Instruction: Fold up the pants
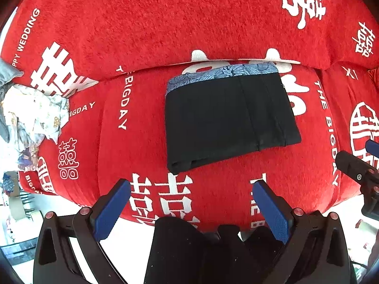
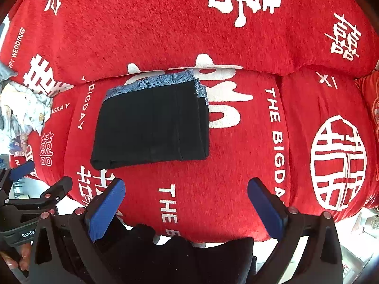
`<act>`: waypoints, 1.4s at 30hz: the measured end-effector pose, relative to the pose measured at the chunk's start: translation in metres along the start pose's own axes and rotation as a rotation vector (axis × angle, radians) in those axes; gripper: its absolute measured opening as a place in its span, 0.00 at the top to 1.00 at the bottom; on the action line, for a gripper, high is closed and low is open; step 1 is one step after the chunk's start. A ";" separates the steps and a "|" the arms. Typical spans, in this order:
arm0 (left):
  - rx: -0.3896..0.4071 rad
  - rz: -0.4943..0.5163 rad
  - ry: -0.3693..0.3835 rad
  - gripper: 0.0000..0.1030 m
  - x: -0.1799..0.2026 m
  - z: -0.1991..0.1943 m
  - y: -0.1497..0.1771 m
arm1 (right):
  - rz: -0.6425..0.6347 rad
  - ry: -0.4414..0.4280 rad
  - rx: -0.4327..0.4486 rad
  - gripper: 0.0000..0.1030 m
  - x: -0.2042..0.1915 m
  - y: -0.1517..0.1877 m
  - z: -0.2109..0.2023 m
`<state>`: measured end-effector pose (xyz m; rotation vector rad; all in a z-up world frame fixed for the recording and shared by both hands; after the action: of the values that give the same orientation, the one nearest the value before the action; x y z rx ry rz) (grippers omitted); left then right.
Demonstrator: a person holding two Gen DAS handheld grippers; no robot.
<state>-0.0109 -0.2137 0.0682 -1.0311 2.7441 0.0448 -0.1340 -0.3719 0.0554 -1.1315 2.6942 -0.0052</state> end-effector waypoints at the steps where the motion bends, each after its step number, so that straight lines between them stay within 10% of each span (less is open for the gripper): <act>1: 0.003 0.003 0.000 0.00 0.000 0.000 0.000 | 0.001 0.001 -0.001 0.00 0.000 0.000 0.000; 30: -0.052 -0.047 0.093 0.00 -0.018 0.074 -0.022 | 0.005 0.088 -0.079 0.00 0.002 -0.013 0.039; 42: -0.032 -0.212 0.384 0.00 -0.059 0.152 -0.062 | 0.123 -0.247 -0.125 0.00 0.014 -0.045 0.096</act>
<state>0.1009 -0.2073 -0.0654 -1.4697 2.9504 -0.1584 -0.0925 -0.4064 -0.0369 -0.9282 2.5647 0.3067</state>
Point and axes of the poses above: each gripper's, at about its wrist camera, not at the fingertips, and z roughly the way its jaws point, x to its right, y to its underside, the point moved 9 cm from there along z, roughly the way its jaws point, and after that the axes turned 5 degrees about z, right-handed, at the moved point
